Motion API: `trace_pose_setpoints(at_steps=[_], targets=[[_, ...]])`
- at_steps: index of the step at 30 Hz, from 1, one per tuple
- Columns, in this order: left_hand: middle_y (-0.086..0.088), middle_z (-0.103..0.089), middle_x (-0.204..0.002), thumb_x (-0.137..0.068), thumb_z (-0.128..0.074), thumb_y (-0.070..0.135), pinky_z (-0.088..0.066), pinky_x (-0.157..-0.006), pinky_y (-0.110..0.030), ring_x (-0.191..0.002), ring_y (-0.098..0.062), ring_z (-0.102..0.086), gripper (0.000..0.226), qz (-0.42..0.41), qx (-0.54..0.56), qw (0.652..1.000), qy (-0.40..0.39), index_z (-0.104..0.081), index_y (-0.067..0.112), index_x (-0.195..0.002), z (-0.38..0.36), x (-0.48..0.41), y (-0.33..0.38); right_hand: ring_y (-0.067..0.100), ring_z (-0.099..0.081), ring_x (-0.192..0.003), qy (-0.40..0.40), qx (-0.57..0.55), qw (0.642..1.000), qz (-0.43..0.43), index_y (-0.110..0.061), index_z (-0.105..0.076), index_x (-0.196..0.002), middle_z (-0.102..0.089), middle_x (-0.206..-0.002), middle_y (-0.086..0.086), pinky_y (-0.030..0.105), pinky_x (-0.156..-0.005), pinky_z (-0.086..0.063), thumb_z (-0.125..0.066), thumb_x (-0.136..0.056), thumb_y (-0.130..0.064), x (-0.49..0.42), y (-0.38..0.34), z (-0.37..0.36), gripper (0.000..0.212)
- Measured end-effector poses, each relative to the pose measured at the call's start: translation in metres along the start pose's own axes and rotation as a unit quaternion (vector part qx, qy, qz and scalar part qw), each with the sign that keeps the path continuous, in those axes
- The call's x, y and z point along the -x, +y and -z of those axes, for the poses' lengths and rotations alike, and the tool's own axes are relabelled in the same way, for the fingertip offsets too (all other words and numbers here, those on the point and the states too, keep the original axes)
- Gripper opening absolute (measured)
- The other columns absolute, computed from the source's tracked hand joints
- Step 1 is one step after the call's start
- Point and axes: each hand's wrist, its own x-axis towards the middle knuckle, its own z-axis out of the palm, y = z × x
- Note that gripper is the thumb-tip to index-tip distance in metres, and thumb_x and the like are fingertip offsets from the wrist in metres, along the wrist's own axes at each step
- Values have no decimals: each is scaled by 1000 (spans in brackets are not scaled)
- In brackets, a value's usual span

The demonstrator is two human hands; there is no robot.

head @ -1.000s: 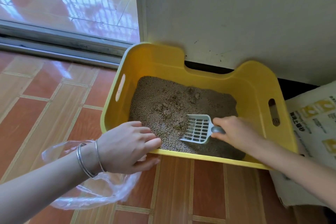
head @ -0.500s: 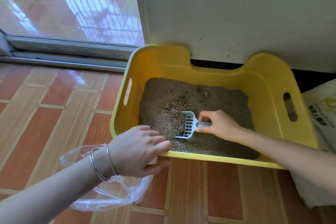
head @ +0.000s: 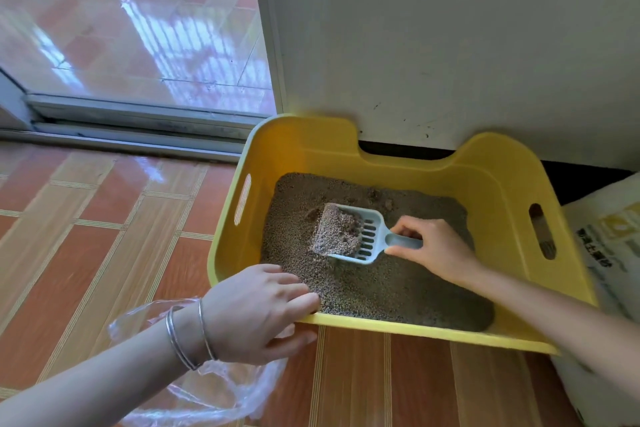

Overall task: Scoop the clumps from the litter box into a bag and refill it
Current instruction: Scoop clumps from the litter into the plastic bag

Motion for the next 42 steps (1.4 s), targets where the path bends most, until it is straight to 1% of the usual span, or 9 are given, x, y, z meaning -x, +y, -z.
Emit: trace_pose_setpoints(at_steps=[7, 11, 16, 20, 25, 30, 34, 40, 42], targets=[[9, -54, -71, -95, -35, 45, -38, -57, -25, -64, -14, -52, 32, 0, -5, 1000, 3, -53, 20, -85, 3, -1, -1, 10, -55, -59, 3, 24, 1000, 9, -27, -60, -81, -62, -69, -9, 28, -53, -37, -69, -78, -38, 18, 3, 6, 15], [8, -54, -71, -96, -29, 45, -37, -57, -25, -64, -14, -52, 37, 2, -5, 1000, 6, -54, 20, -85, 1, 0, 0, 13, -57, -61, 1, 13, 1000, 3, -25, -62, -83, -63, -70, -7, 36, -57, -44, -69, -77, -38, 23, 4, 15, 16], [9, -52, -69, -94, -40, 43, -36, -56, -23, -62, -13, -50, 26, -7, -15, 1000, 14, -48, 21, -84, 2, -1, 1, 6, -52, -57, 28, 4, 1000, 6, -24, -63, -83, -62, -67, -9, 20, -55, -35, -72, -76, -34, 26, 3, 27, 16], [9, -52, -69, -94, -41, 43, -38, -57, -24, -61, -13, -50, 26, -9, -18, 1000, 19, -48, 21, -83, 2, -1, 1, 2, -50, -56, 36, -13, 999, -1, -24, -63, -81, -60, -66, -10, 16, -54, -35, -74, -75, -33, 30, 2, 29, 15], [9, -52, -69, -94, -42, 43, -41, -56, -25, -61, -13, -51, 25, -9, -18, 1000, 20, -48, 21, -84, 1, -1, 0, 4, -52, -58, 23, -7, 1000, -12, -25, -63, -83, -63, -70, -8, 18, -55, -35, -73, -75, -35, 34, 5, 33, 16], [9, -55, -71, -95, -39, 45, -46, -57, -26, -63, -13, -53, 29, -4, -14, 1000, 16, -53, 21, -86, -1, 0, 0, 3, -49, -55, 26, -12, 999, -16, -25, -63, -81, -62, -67, -8, 16, -53, -35, -73, -75, -34, 34, 3, 37, 15], [9, -55, -72, -96, -35, 45, -47, -58, -28, -64, -14, -53, 31, -2, -9, 1000, 18, -53, 21, -86, -3, 0, -1, 7, -52, -57, 37, 6, 999, -28, -24, -62, -80, -62, -67, -10, 23, -55, -37, -73, -75, -35, 34, 2, 35, 16], [9, -53, -70, -96, -35, 44, -46, -56, -26, -62, -13, -52, 28, -4, -12, 999, 29, -48, 22, -85, -2, 0, 0, 7, -53, -60, 30, -38, 998, -26, -21, -64, -80, -63, -70, -6, 21, -57, -37, -75, -74, -32, 38, -2, 38, 17], [9, -52, -69, -96, -36, 43, -44, -54, -26, -60, -13, -50, 24, -8, -9, 999, 31, -43, 23, -86, -2, 0, 0, 2, -49, -57, 27, -49, 998, -23, -19, -64, -80, -61, -68, -6, 16, -55, -35, -75, -75, -31, 39, -6, 43, 16]])
